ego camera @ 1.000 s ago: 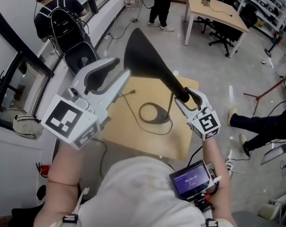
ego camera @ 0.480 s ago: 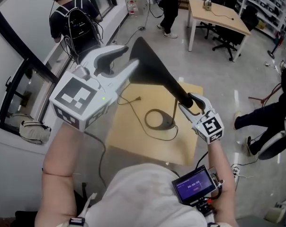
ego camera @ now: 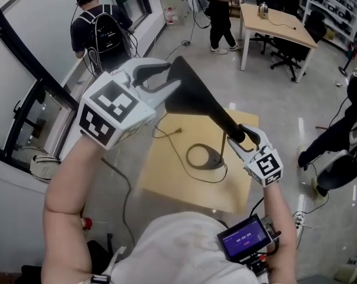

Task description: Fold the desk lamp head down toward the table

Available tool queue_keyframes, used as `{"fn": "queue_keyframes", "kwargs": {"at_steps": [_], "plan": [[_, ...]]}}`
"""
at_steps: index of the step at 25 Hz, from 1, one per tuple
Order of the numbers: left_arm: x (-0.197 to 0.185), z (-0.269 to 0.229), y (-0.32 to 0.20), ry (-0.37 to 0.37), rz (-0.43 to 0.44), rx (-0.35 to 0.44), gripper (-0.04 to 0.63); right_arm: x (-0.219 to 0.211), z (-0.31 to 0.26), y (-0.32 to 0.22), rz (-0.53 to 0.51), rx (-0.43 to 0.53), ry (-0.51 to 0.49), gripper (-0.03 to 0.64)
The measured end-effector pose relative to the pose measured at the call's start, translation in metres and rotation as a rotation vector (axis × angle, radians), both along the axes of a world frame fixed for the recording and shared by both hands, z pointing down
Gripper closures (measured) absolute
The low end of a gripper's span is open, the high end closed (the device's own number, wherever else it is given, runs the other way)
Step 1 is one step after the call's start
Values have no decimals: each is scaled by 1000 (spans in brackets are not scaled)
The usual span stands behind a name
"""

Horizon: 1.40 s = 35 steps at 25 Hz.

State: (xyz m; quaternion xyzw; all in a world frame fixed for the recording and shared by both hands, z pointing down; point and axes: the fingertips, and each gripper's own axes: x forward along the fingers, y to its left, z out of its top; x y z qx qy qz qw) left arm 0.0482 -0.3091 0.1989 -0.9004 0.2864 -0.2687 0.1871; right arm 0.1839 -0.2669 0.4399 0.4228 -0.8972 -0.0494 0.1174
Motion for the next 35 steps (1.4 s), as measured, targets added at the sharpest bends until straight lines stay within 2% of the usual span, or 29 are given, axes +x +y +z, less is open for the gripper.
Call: {"fn": "queue_keyframes", "kwargs": {"at_steps": [11,20,35], "plan": [[-17,6,-4,43,-14,-38,463,-8,-3,3,-16,-3,40,387],[-30,29,-19,150,-61,-116,466,7,-6,2,-37,-25,145,388],[-47,44,-27,207,-69,-148,465,9,-12,0,-46,-80,250,387]]}}
